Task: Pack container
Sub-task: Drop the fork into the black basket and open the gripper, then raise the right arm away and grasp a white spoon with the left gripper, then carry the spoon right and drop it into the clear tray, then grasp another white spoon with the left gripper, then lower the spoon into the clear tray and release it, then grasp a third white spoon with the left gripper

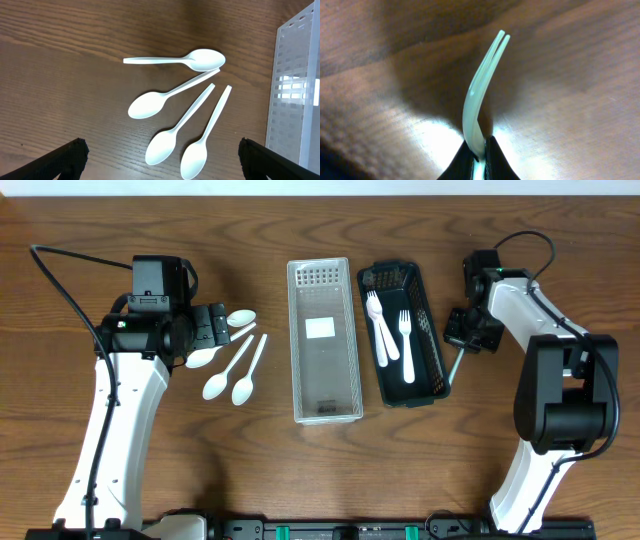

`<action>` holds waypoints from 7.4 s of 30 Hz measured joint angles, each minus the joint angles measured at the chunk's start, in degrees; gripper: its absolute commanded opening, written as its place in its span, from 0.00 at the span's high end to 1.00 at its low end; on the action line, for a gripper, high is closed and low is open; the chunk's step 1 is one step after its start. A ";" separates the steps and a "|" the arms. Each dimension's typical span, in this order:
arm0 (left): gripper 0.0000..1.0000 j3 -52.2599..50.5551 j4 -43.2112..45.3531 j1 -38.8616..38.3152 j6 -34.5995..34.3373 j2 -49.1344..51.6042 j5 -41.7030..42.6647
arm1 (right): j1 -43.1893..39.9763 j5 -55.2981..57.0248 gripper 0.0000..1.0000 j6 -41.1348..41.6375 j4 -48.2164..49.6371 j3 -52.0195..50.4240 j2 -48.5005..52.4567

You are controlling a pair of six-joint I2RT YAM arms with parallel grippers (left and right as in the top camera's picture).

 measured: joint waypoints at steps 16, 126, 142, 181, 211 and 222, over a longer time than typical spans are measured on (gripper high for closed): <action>0.02 0.00 0.00 0.00 0.00 0.00 0.00 | 17.53 -0.85 0.99 -5.79 2.99 11.67 -20.96; 0.30 4.37 3.93 -26.16 -9.07 18.14 16.74 | -18.12 -2.78 0.01 -8.17 -8.26 10.25 -21.00; 0.37 3.41 -4.81 -7.41 17.03 16.41 3.87 | -18.12 -2.78 0.01 -8.20 -8.66 10.25 -21.00; 0.94 9.38 -21.07 -8.17 17.79 30.23 3.28 | -18.12 -2.80 0.01 -8.20 -9.14 10.25 -21.00; 0.10 18.27 -14.51 -20.28 -1.62 21.90 9.01 | -18.12 -2.78 0.01 -8.20 -9.38 10.25 -21.00; 0.32 17.84 -14.12 -6.14 25.20 22.88 -0.22 | -18.12 -2.78 0.01 -8.20 -9.25 10.25 -21.00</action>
